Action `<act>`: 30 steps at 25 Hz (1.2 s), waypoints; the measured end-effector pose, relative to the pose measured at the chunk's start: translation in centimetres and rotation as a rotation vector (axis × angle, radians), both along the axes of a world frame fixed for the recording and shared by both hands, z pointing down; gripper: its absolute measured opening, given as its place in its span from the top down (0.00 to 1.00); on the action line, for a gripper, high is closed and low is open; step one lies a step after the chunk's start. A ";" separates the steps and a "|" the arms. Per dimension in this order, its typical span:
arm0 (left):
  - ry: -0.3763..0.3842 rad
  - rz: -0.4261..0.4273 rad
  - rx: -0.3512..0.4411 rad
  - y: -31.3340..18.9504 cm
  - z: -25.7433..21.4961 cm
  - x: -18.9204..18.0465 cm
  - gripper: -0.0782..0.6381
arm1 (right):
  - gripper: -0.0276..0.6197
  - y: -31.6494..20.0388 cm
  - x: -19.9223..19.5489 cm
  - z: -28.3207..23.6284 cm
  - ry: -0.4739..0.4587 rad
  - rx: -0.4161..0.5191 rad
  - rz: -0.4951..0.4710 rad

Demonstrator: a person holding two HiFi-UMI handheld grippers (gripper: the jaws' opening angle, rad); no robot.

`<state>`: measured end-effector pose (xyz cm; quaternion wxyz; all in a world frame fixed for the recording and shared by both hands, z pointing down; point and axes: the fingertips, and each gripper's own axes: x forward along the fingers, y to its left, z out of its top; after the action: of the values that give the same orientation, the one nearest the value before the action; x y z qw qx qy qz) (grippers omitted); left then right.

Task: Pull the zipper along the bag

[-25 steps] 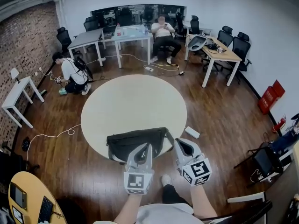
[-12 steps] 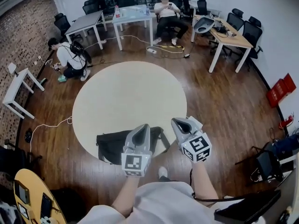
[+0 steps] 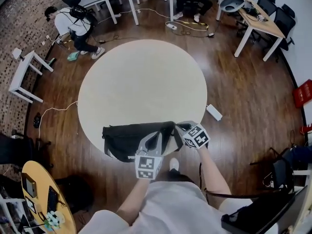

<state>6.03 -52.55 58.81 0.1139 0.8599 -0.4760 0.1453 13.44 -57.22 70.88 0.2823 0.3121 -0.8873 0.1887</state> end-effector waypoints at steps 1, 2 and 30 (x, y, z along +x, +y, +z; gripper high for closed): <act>-0.005 0.004 -0.041 0.2 1.5 0.2 0.87 | 0.97 -0.5 -0.5 2.2 0.009 -0.048 -0.029; -0.010 0.010 -0.082 0.4 3.0 0.5 0.87 | 0.97 -1.0 -1.1 4.0 0.017 -0.088 -0.060; -0.012 -0.317 -0.600 -3.1 22.8 3.3 0.85 | 0.97 -4.1 -4.6 12.6 0.205 -0.441 -0.311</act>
<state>9.36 -55.63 81.57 0.3803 0.7023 -0.5405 0.2647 8.88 -61.35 83.49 0.4573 0.1206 -0.8288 0.2991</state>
